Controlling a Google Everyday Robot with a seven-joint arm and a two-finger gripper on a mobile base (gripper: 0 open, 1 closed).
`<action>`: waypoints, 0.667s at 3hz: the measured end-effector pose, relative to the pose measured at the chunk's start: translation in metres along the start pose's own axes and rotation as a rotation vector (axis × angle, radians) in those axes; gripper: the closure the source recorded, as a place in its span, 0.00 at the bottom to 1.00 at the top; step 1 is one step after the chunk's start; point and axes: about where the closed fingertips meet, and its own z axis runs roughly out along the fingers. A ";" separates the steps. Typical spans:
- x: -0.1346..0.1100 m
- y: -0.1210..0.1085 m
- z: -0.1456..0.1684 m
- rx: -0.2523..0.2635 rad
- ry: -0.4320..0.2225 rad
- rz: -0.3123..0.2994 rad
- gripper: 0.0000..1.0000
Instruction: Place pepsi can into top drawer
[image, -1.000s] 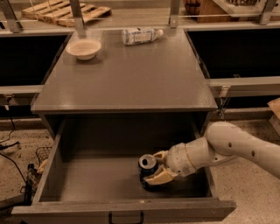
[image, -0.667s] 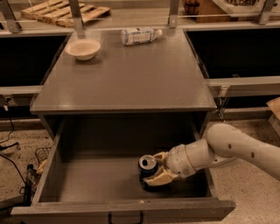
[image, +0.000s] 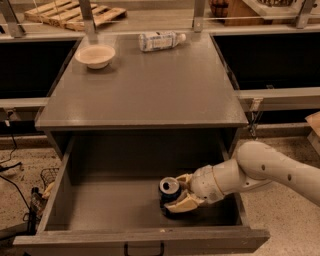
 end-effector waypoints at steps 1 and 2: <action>0.000 0.000 0.000 0.000 0.000 0.000 0.62; 0.000 0.000 0.000 0.000 0.000 0.000 0.38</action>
Offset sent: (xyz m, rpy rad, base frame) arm 0.0000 0.0000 0.0000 0.0000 0.0000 0.0000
